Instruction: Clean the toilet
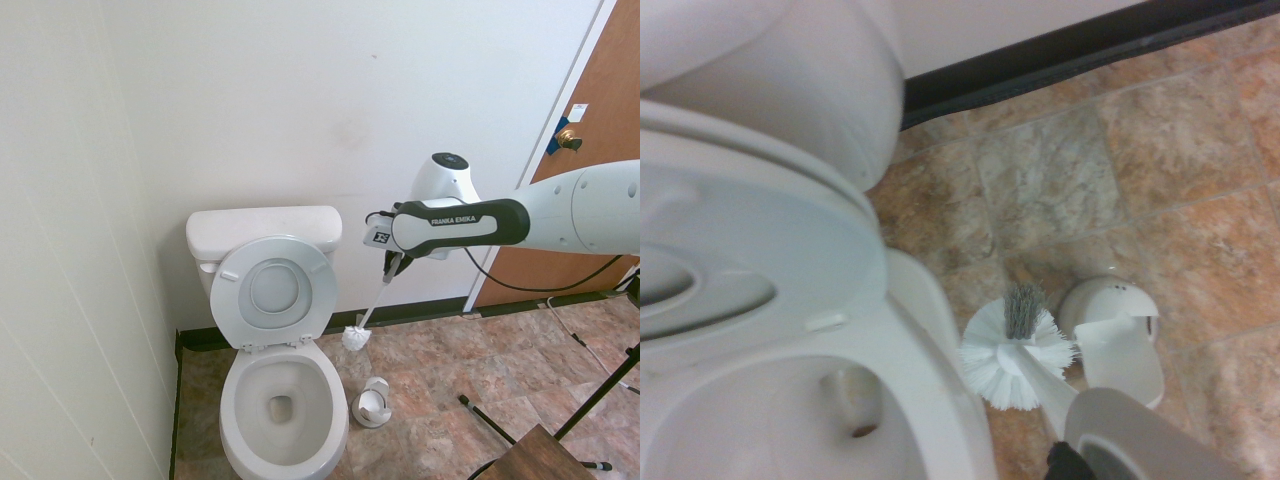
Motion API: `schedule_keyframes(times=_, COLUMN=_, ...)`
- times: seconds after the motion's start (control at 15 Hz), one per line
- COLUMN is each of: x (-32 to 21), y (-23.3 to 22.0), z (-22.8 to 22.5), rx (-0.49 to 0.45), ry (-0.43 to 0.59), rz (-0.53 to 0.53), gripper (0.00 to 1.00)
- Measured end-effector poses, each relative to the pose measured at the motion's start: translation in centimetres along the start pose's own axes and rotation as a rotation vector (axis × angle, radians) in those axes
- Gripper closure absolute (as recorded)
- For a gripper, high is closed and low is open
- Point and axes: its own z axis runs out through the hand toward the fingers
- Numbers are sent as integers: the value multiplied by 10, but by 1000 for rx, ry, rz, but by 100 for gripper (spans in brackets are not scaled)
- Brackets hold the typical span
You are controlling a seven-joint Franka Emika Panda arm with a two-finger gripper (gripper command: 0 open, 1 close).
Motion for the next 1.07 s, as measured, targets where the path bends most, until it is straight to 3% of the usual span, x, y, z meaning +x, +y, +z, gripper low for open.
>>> schedule_keyframes(times=0.47, x=29, y=23, z=54, rx=-73, ry=35, rz=25, gripper=100)
schedule_keyframes(times=1.07, x=37, y=40, z=167, rx=-187, ry=17, rz=57, gripper=100)
